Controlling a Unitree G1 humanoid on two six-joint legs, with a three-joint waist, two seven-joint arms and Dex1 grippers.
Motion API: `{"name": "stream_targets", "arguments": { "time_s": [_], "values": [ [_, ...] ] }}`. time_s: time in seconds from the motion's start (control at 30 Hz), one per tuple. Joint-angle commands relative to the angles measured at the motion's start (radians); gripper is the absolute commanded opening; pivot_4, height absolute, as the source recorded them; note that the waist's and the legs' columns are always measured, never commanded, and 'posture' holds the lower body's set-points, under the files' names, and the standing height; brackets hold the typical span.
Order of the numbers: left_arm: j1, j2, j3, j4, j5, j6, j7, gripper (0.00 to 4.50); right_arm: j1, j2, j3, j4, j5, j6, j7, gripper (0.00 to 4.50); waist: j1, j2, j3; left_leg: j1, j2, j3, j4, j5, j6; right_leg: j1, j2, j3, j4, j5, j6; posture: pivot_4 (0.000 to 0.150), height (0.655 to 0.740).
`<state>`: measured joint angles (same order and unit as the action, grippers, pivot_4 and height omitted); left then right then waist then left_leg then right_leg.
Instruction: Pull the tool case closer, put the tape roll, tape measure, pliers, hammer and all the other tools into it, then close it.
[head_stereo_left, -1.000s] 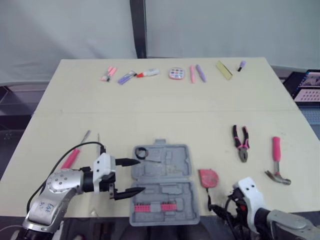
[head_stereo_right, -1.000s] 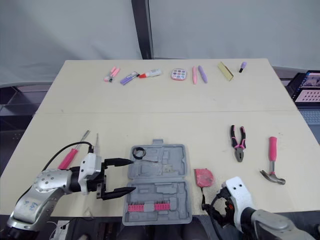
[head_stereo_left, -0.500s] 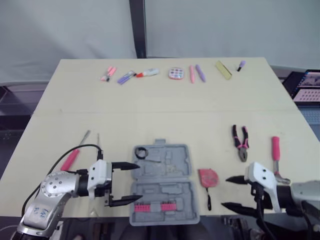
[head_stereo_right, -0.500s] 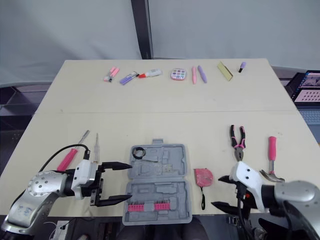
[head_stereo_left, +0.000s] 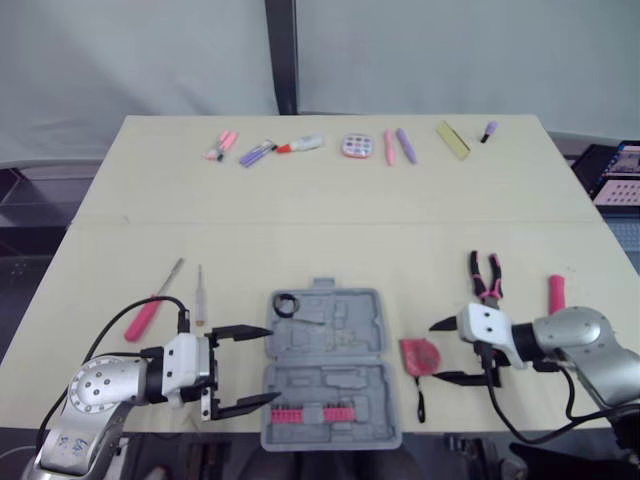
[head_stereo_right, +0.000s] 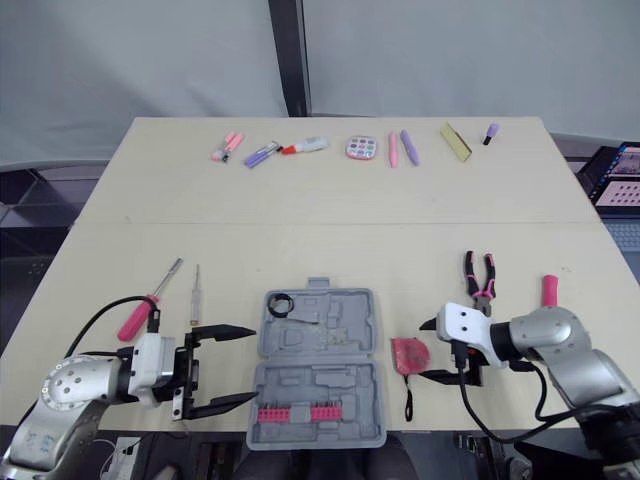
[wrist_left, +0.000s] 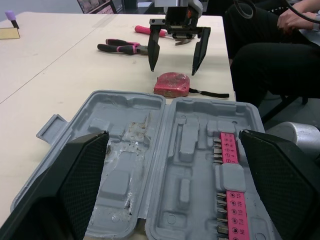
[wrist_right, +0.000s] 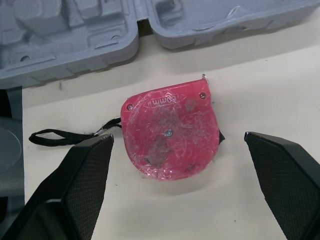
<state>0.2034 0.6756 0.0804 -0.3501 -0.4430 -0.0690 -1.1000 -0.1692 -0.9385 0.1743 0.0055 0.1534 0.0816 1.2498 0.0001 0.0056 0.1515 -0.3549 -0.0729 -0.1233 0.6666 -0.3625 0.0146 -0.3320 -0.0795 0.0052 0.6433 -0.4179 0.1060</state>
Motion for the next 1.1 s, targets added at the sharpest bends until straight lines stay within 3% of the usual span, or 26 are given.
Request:
{"name": "stream_targets", "arguments": {
  "time_s": [0.03,1.1],
  "values": [
    [0.008,0.0,0.023,-0.025,-0.02,-0.017,0.001,4.5,-0.013,0.001,0.004,0.018,-0.018,-0.046,0.025,4.44,0.0,0.0,0.0,0.0,0.0,0.0,0.0,0.0,0.0,0.0,0.0,0.0,0.0,0.0,0.0,0.15,0.74],
    [-0.003,0.001,0.02,-0.051,-0.025,0.019,0.023,4.5,-0.037,0.09,0.026,0.077,-0.088,-0.122,0.003,4.44,-0.001,0.0,0.0,0.0,0.0,0.0,0.0,0.0,0.0,-0.001,0.0,0.0,0.001,0.0,0.0,0.15,0.74]
  ]
}}
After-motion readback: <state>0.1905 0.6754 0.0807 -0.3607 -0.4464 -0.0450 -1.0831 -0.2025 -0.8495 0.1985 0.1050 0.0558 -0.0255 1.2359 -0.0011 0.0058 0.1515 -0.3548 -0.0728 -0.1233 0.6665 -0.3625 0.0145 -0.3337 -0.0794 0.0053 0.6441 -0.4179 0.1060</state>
